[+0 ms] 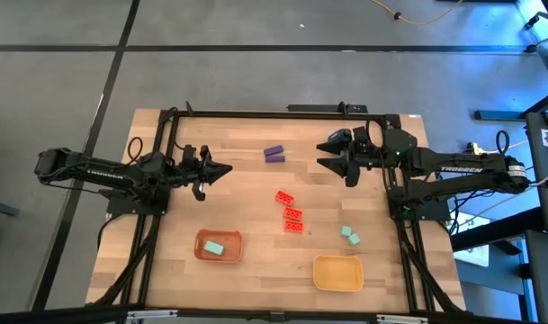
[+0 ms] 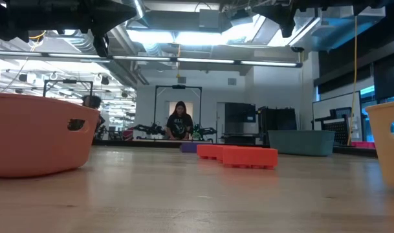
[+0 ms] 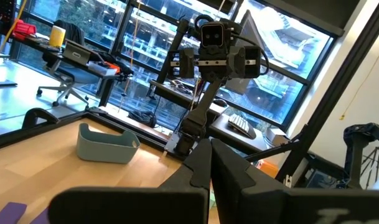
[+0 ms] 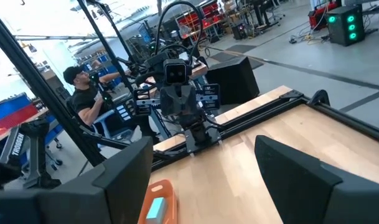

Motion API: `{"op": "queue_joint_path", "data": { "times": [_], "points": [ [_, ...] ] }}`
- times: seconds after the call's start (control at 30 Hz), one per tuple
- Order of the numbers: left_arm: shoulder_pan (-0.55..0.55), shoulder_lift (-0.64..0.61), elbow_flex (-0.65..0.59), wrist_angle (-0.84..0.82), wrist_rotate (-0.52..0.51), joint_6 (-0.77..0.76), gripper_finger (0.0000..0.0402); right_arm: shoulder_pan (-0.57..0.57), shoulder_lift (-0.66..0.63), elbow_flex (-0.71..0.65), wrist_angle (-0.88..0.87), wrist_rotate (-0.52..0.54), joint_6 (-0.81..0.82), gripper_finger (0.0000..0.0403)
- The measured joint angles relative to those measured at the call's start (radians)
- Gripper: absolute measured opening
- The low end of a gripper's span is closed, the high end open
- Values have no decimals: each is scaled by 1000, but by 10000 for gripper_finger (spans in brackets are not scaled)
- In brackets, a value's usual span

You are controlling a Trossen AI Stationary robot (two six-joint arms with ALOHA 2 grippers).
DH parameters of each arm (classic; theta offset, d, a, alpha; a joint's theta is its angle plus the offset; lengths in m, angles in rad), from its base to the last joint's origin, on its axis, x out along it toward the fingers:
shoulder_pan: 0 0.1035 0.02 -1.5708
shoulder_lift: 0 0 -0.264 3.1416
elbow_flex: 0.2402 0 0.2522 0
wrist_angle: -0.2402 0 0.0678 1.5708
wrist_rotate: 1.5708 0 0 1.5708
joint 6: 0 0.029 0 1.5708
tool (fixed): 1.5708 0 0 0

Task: Sort & place blocks by color
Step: Put the top light blue block into the brown bin

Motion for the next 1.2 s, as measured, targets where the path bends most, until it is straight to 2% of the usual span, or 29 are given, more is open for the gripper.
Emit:
{"op": "queue_joint_path", "data": {
  "times": [0.4,1.2],
  "points": [
    [0,0,0,0,0,0,0,0,0,0,0,0,-54,284],
    [0,0,0,0,0,0,0,0,0,0,0,0,-52,284]
  ]
}}
